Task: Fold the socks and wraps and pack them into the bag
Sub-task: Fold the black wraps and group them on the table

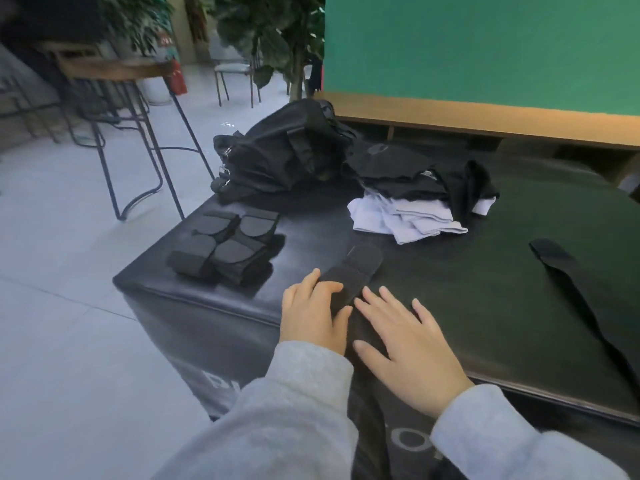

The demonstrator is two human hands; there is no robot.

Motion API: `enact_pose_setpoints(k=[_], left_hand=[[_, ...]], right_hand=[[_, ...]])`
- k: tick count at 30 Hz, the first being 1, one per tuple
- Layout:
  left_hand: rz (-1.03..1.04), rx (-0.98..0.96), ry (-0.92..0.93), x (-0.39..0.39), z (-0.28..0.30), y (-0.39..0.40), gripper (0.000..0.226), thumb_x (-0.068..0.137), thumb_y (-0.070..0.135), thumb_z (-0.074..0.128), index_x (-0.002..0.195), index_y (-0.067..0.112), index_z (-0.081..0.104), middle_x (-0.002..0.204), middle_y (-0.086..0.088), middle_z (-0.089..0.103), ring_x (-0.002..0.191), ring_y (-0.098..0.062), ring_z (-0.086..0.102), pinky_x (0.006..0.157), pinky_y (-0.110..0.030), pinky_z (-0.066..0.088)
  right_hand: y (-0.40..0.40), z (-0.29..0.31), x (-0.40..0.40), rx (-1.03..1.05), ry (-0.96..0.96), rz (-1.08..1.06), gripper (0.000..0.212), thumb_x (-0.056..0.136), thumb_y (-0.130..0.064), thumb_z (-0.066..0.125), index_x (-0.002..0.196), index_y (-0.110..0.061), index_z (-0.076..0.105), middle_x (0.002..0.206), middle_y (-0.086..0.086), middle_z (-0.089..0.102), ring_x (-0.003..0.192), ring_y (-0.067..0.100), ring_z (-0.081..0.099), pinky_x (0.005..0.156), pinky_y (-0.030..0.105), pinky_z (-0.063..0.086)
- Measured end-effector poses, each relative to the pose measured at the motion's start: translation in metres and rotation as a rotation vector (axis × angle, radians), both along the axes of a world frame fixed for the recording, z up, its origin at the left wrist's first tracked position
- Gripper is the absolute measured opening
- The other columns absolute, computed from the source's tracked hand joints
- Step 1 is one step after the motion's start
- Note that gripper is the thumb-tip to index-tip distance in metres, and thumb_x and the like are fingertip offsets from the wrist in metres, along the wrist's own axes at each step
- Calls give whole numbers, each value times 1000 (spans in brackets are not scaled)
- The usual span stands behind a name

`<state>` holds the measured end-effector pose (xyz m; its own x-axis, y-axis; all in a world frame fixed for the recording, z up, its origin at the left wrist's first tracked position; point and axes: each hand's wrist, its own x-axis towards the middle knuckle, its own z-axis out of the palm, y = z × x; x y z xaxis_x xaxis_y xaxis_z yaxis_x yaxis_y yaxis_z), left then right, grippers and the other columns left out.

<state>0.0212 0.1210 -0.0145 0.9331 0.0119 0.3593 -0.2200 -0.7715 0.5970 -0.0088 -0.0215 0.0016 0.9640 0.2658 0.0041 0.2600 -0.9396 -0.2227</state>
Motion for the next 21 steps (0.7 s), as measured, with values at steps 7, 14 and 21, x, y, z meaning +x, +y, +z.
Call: enact_pose_setpoints(k=[7, 14, 21], left_hand=[[105, 75, -117, 5, -5, 32, 28, 65, 14, 83, 90, 13, 70, 122, -12, 59, 109, -36, 55, 87, -33, 41], [231, 53, -167, 4, -7, 50, 27, 62, 16, 84, 85, 14, 69, 105, -7, 64, 94, -34, 61, 73, -44, 54], [120, 35, -296, 1, -7, 57, 22, 66, 21, 83, 83, 15, 70, 91, 0, 68, 89, -27, 58, 69, -31, 50]], right_hand=[[31, 2, 13, -21, -9, 96, 64, 87, -57, 8, 148, -38, 6, 154, -24, -5, 141, 0, -15, 115, 34, -8], [32, -1, 10, -24, -41, 94, 82, 70, -63, -3, 148, -40, 8, 153, -24, -4, 133, -6, -19, 113, 31, -9], [30, 3, 10, 80, -31, 68, 66, 85, -64, 19, 146, -41, 12, 150, -30, 0, 130, -14, -14, 113, 22, -10]])
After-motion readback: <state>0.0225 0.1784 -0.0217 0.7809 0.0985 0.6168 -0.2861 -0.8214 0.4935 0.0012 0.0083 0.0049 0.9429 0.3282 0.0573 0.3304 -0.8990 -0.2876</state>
